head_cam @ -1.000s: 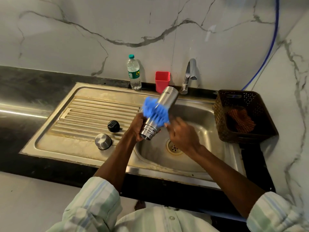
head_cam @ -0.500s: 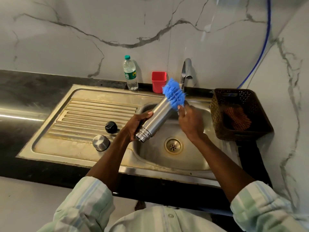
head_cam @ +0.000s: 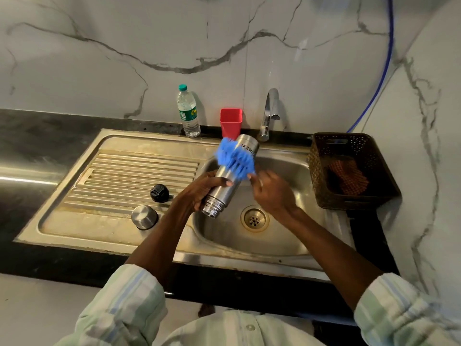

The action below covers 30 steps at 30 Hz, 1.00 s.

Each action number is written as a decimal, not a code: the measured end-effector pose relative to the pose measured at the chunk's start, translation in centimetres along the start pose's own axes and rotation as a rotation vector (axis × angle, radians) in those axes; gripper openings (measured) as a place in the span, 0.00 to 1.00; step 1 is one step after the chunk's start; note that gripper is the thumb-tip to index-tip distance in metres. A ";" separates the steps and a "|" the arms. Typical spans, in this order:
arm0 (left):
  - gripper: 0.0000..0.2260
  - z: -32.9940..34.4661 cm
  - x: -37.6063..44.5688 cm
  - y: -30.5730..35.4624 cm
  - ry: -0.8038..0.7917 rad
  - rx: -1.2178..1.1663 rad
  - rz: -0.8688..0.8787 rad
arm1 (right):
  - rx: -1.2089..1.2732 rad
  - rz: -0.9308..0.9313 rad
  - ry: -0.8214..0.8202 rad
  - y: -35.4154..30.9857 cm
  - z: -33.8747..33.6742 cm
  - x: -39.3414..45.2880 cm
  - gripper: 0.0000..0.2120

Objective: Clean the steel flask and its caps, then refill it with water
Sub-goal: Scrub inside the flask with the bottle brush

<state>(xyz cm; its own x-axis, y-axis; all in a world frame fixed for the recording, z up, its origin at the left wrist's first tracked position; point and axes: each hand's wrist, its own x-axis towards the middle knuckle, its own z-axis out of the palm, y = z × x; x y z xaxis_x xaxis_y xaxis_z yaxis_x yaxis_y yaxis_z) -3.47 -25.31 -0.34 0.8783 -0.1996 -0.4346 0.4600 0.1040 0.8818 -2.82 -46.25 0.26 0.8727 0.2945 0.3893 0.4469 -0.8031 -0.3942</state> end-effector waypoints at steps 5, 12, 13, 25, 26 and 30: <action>0.34 0.8 -0.1 -0.3 -0.093 -0.152 -0.028 | 0.004 0.110 0.088 0.4 -0.7 1.8 0.15; 0.37 0.0 0.9 -0.8 -0.145 -0.405 0.086 | 0.066 0.097 0.128 0.9 -0.5 2.7 0.18; 0.34 0.2 0.8 -0.7 -0.124 -0.410 0.083 | 0.073 0.088 0.137 0.6 -0.3 2.3 0.19; 0.38 1.6 0.9 -0.1 -0.180 -0.583 0.125 | 0.083 -0.189 0.183 -0.1 0.7 -0.4 0.22; 0.34 1.6 0.8 0.0 -0.199 -0.630 0.122 | 0.058 -0.288 0.148 -0.1 1.3 -1.9 0.22; 0.30 1.1 1.1 -0.1 -0.210 -0.558 0.115 | 0.043 -0.179 0.102 0.3 0.7 0.4 0.21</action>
<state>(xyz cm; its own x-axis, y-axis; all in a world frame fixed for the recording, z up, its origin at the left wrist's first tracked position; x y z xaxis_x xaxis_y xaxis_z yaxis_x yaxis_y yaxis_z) -2.73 -26.57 -0.73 0.9078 -0.3388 -0.2472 0.4130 0.6198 0.6673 -2.18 -45.99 -0.24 0.7550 0.3752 0.5377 0.6031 -0.7192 -0.3451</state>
